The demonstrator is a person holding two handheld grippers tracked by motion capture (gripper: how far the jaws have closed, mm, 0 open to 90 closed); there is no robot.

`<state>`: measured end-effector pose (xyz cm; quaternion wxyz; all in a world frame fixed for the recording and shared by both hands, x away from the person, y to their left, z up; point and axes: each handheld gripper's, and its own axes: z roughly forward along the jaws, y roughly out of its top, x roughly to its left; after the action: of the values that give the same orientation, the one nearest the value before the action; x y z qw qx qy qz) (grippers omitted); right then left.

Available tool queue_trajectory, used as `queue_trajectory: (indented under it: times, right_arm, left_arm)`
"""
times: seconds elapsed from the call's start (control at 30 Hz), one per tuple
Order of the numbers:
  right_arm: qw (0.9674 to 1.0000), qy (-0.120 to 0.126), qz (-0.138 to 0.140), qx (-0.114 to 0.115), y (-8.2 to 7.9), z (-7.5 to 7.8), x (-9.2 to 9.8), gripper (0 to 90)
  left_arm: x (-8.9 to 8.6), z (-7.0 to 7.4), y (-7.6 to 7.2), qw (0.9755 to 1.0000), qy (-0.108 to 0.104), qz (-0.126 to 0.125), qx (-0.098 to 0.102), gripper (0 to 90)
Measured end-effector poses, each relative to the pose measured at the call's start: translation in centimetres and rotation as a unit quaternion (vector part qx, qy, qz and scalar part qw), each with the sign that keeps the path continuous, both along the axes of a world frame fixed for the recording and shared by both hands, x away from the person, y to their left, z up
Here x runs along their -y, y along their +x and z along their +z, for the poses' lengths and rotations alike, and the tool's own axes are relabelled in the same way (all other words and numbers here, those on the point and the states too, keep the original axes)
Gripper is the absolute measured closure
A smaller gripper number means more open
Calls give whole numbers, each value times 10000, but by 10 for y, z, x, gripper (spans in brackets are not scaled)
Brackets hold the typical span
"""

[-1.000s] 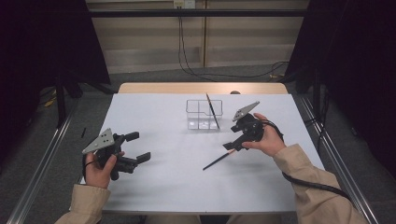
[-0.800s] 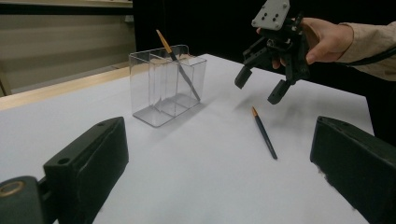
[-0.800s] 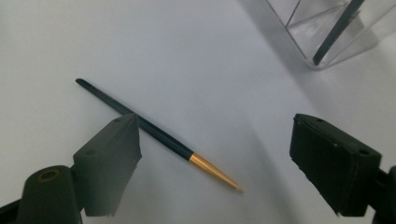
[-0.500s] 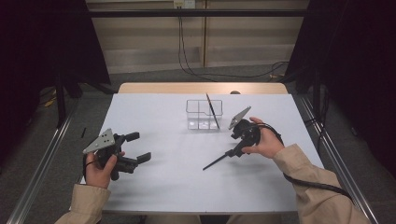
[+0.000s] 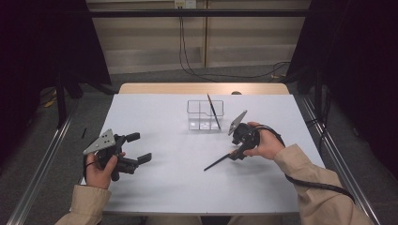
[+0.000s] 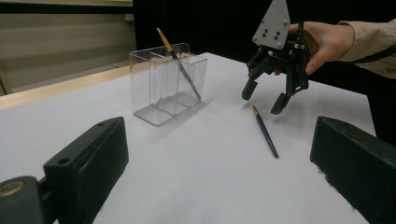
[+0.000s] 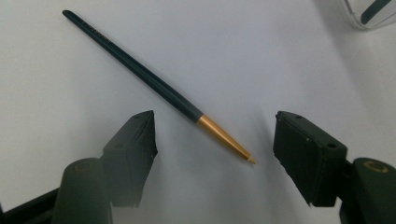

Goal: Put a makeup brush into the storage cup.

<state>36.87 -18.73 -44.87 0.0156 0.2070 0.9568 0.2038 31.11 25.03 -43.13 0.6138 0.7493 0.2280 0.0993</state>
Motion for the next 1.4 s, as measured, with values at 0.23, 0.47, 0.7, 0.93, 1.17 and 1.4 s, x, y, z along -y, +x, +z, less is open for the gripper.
queue_trajectory:
  times: [0.23,0.47,0.7,0.93,1.17,1.4]
  right_arm:
    - [9999,-72,99,15,0,-4,-2,365]
    - [9997,-156,191,27,-2,-5,-5,412]
    - [9993,-142,324,95,-1,-6,-10,408]
    - [9991,-169,366,104,0,-8,-12,405]
    - [9989,-182,425,93,1,-9,-14,423]
    - [9990,-152,418,50,0,-8,-14,517]
  left_arm:
    - [0,0,0,10000,4,-1,1,42]
    - [0,0,0,10000,14,3,5,42]
    - [0,0,0,10000,8,10,4,42]
    - [0,0,0,10000,19,11,3,43]
    - [0,0,0,10000,19,8,6,43]
    - [0,0,0,10000,28,9,10,44]
